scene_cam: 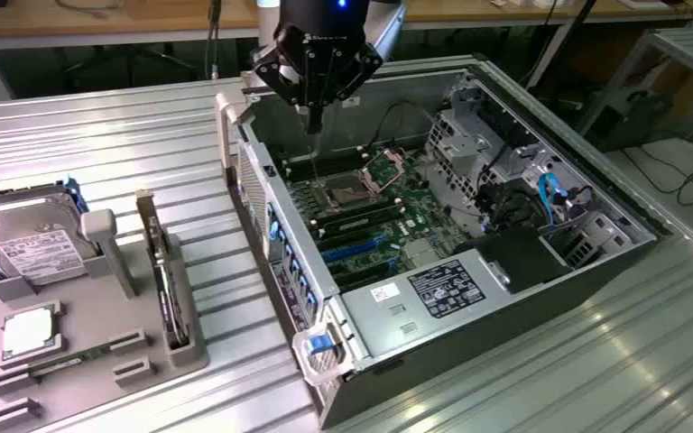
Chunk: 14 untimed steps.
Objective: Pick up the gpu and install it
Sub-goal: 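Reach for the gpu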
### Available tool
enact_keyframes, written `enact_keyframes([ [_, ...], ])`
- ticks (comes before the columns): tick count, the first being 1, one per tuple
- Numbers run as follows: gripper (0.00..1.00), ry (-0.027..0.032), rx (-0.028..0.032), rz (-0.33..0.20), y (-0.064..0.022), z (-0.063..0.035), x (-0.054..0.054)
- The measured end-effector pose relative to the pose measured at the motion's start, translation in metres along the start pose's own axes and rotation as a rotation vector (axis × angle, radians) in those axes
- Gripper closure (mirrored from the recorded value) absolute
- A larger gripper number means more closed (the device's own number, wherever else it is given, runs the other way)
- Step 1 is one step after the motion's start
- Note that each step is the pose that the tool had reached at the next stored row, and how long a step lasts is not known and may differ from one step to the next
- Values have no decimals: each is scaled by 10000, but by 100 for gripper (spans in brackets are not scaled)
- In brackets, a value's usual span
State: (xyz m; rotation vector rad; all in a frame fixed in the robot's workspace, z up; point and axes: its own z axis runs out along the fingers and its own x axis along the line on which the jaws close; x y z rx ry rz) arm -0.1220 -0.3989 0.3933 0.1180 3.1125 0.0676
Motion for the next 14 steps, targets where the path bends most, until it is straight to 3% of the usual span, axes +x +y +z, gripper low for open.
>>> enact_keyframes([
  [14, 89, 0, 0, 0, -14, -4, 158],
])
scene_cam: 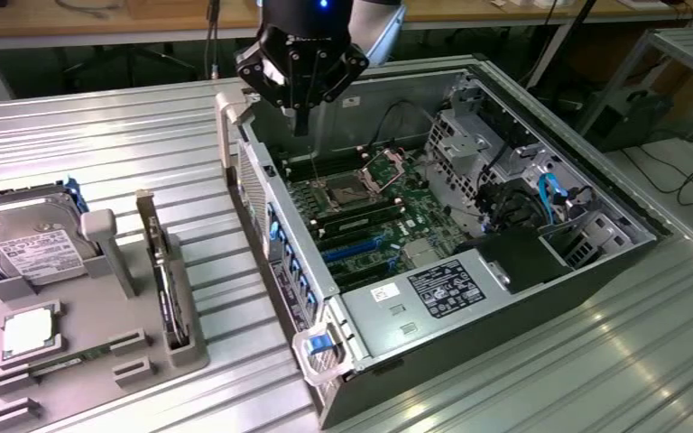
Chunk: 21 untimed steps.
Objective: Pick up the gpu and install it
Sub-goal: 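Reach for the gpu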
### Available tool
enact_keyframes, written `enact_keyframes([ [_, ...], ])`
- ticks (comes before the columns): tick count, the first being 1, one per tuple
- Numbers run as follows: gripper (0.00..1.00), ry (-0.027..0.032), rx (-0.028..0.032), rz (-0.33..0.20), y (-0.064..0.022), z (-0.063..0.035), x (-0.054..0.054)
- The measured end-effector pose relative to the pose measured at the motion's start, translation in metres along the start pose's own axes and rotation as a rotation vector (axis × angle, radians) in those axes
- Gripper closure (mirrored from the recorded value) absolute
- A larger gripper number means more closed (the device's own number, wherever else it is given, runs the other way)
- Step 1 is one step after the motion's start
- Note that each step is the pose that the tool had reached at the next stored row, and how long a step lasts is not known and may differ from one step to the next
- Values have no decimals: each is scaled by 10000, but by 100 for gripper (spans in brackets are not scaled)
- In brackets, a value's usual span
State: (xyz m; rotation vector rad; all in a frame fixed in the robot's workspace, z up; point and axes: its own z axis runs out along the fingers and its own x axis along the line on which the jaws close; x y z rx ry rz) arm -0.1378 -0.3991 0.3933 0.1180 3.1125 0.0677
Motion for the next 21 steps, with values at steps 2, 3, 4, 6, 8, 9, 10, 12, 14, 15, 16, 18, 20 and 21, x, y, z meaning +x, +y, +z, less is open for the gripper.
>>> enact_keyframes([
  [2, 89, 0, 0, 0, -1, 0, 19],
  [3, 89, 0, 0, 0, -2, 0, 28],
  [4, 89, 1, 2, 0, -3, -1, 40],
  [6, 89, 0, 1, 0, -5, -1, 59],
  [8, 89, 0, -1, 0, -7, -1, 76],
  [9, 89, 1, 1, 0, -8, -2, 85],
  [10, 89, 0, 0, 0, -9, -1, 93],
  [12, 89, 1, 1, 1, -11, -1, 112],
  [14, 89, 0, 0, 0, -13, -1, 131],
  [15, 89, 0, 0, 0, -14, 0, 147],
  [16, 89, 0, 0, 0, -15, -1, 157],
  [18, 89, 0, 0, 1, -18, 0, 176],
  [20, 89, 1, 0, 0, -19, -1, 189],
  [21, 89, 1, 0, 0, -20, -1, 198],
])
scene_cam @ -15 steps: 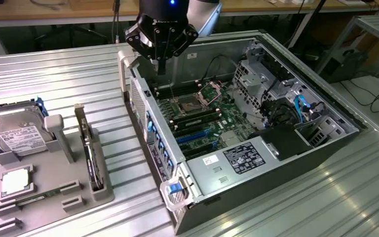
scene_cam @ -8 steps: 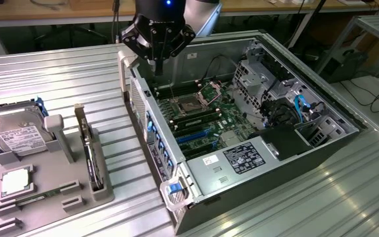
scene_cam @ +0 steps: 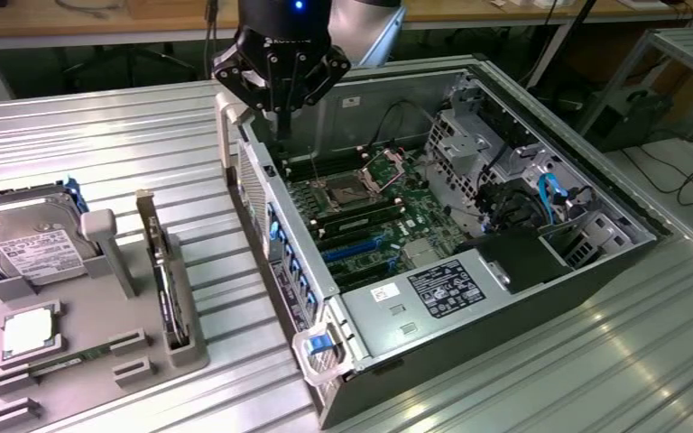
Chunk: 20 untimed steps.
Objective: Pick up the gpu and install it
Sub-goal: 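Reach for the gpu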
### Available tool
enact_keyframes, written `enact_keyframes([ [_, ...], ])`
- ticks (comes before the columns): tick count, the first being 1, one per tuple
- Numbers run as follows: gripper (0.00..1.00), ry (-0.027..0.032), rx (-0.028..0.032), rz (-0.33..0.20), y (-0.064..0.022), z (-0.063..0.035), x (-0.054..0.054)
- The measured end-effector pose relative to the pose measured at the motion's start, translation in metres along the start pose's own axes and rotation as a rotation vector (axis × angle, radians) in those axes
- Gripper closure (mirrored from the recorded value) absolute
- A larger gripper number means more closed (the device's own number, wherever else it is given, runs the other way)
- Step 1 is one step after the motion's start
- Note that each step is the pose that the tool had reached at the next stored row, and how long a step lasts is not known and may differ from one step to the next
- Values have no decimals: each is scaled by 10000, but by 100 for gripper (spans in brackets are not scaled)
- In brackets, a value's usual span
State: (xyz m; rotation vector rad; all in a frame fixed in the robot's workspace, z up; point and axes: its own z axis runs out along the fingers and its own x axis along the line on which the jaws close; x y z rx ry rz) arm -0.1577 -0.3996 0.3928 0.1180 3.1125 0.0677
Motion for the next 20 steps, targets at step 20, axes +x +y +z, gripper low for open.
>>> enact_keyframes([
  [20, 89, -1, 0, 0, -28, -1, 176],
])
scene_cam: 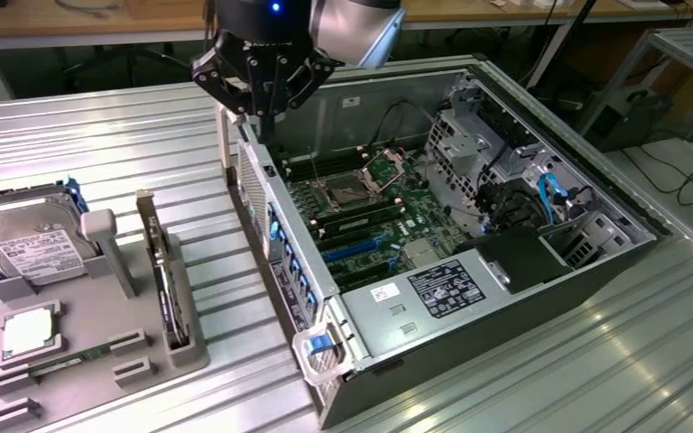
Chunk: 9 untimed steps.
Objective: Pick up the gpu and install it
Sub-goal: 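Reach for the gpu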
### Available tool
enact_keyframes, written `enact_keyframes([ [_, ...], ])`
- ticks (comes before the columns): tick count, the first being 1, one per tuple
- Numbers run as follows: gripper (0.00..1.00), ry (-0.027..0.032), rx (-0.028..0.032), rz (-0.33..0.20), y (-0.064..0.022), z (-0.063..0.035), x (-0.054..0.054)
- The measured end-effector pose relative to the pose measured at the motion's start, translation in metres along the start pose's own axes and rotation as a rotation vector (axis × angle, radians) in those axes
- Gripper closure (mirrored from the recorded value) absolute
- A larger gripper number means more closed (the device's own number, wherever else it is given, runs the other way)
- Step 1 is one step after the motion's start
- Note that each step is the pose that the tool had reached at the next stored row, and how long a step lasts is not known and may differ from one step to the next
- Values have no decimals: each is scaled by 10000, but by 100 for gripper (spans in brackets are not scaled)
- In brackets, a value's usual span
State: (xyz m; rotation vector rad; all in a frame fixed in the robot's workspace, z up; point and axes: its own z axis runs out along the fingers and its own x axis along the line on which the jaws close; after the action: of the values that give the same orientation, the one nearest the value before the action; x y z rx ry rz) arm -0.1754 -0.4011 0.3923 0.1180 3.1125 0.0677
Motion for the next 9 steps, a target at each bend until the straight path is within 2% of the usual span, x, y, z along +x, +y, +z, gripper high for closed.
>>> enact_keyframes([
  [9, 89, 0, 0, 0, -21, -2, 94],
])
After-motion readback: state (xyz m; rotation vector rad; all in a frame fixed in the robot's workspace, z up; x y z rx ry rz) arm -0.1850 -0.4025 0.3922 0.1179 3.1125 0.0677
